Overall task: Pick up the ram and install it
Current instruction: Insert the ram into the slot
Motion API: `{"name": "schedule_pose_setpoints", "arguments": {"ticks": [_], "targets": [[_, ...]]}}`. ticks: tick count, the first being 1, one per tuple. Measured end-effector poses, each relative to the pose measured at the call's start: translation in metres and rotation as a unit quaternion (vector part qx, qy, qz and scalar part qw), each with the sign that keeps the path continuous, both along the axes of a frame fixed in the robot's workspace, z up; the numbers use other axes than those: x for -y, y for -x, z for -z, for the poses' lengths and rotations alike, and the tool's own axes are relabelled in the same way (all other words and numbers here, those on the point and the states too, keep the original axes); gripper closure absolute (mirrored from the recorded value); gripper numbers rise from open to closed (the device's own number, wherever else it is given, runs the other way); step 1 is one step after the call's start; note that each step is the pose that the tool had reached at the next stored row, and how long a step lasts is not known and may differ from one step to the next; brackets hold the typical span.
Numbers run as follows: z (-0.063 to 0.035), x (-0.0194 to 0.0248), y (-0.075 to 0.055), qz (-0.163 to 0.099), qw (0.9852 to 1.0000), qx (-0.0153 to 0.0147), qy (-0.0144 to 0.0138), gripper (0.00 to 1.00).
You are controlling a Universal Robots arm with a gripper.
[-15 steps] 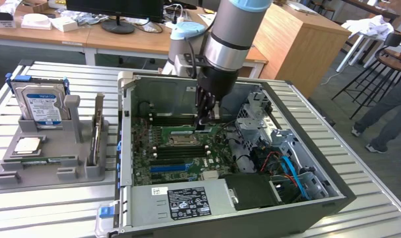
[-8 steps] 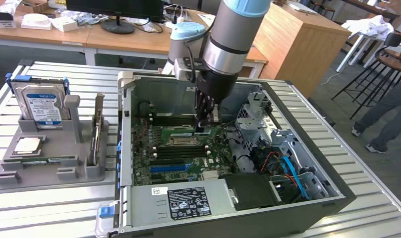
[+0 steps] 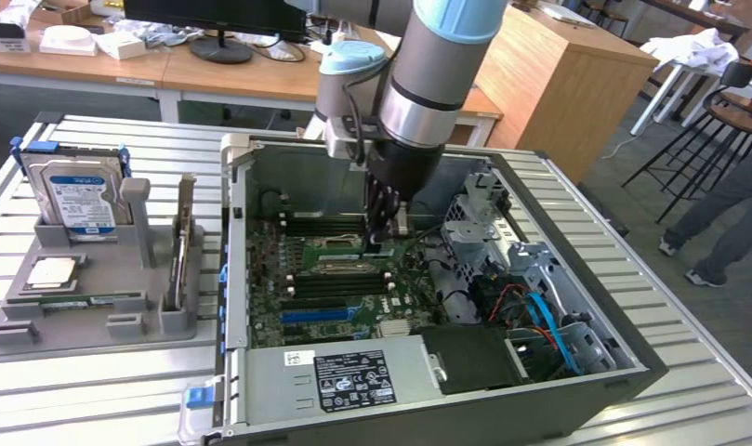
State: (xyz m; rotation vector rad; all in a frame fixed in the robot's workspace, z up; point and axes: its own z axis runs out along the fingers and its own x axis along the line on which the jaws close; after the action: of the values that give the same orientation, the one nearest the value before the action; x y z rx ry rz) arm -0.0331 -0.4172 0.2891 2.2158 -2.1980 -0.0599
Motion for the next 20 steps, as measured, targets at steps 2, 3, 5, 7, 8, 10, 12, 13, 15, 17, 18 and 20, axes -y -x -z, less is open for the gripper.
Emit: {"name": "schedule_pose_setpoints", "arguments": {"ticks": [2,3,5,7,8,10,12,13,15,17,18,20], "targets": [[0.0021,0.0,0.0,0.0,1.0,0.0,0.0,0.88],[0.0031,0.0,0.0,0.0,1.0,0.0,0.0001,0.88],[0.005,0.0,0.0,0.0,1.0,0.0,0.0001,0.88],[0.007,0.0,0.0,0.0,1.0,0.0001,0.0,0.88],[0.0079,0.0,0.0,0.0,1.0,0.0,0.0001,0.88],[0.0099,0.0,0.0,0.0,1.0,0.0001,0.0,0.88],[0.0118,0.0,0.0,0.0,1.0,0.0001,0.0,0.88],[0.0127,0.0,0.0,0.0,1.0,0.0001,0.0,0.88],[0.0146,0.0,0.0,0.0,1.0,0.0,0.0,0.88],[0.0161,0.0,0.0,0.0,1.0,0.0001,0.0,0.88],[0.0161,0.0,0.0,0.0,1.0,0.0,0.0001,0.88],[0.0161,0.0,0.0,0.0,1.0,0.0,0.0001,0.88]]}}
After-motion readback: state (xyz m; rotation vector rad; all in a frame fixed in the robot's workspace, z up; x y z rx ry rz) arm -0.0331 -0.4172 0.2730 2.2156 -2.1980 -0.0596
